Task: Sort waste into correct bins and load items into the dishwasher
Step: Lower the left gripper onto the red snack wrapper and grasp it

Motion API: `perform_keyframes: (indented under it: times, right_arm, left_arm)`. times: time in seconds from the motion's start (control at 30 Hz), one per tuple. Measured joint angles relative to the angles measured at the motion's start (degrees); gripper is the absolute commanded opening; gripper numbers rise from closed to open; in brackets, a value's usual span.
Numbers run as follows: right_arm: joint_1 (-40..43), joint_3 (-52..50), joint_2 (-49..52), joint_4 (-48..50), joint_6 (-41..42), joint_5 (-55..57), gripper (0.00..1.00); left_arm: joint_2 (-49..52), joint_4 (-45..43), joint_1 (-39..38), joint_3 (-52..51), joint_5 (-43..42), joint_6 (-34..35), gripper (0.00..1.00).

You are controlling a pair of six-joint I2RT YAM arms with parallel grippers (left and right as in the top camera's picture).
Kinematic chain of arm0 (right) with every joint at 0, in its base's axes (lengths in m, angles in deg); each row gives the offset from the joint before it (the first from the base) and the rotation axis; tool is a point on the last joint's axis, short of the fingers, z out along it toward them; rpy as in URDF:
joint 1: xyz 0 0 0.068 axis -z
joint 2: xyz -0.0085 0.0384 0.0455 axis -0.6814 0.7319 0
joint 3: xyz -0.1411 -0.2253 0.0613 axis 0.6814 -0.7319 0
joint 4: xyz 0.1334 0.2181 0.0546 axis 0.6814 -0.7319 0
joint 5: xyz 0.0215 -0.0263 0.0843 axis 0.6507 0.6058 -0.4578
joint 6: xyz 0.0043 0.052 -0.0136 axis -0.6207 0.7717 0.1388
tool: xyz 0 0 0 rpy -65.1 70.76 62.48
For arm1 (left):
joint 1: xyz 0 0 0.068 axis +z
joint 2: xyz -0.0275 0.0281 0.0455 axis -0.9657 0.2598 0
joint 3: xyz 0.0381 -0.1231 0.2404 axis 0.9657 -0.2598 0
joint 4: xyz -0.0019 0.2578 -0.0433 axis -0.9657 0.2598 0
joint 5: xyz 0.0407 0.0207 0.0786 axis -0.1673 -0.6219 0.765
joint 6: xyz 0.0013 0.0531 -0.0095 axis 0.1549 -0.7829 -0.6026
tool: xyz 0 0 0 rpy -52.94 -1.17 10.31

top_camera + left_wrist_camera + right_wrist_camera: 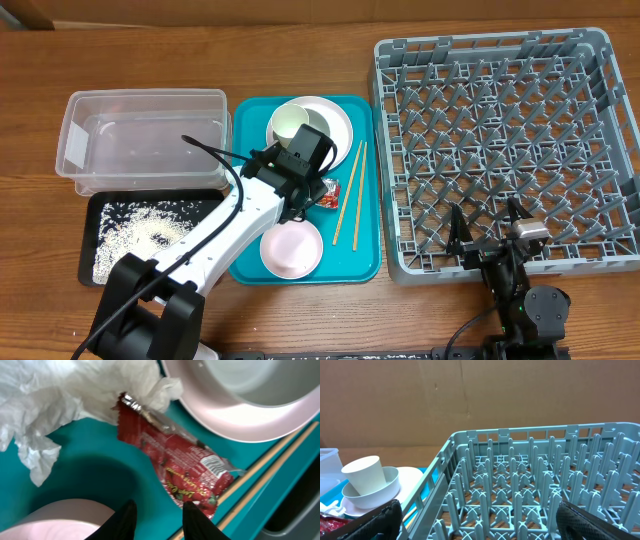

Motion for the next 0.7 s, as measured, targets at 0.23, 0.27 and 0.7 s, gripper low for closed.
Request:
perform_keyframes:
  times: [0.23,0.27,0.7]
  right_arm:
    - [0.02,0.00,0.00,-0.02,0.02,0.00,1.00]
    - [0.02,-0.02,0.00,-0.02,0.02,0.00,1.00]
    - [0.00,-0.02,0.00,0.00,0.00,0.00,1.00]
  left_arm:
    - [0.00,-3.87,-0.09,-2.69,0.02,1.77,0.36]
    - [0.00,-4.24,-0.09,-2.91,0.02,1.81,0.37]
    - [0.00,-6.19,-0.48,-3.19,1.60,2.43,0.36]
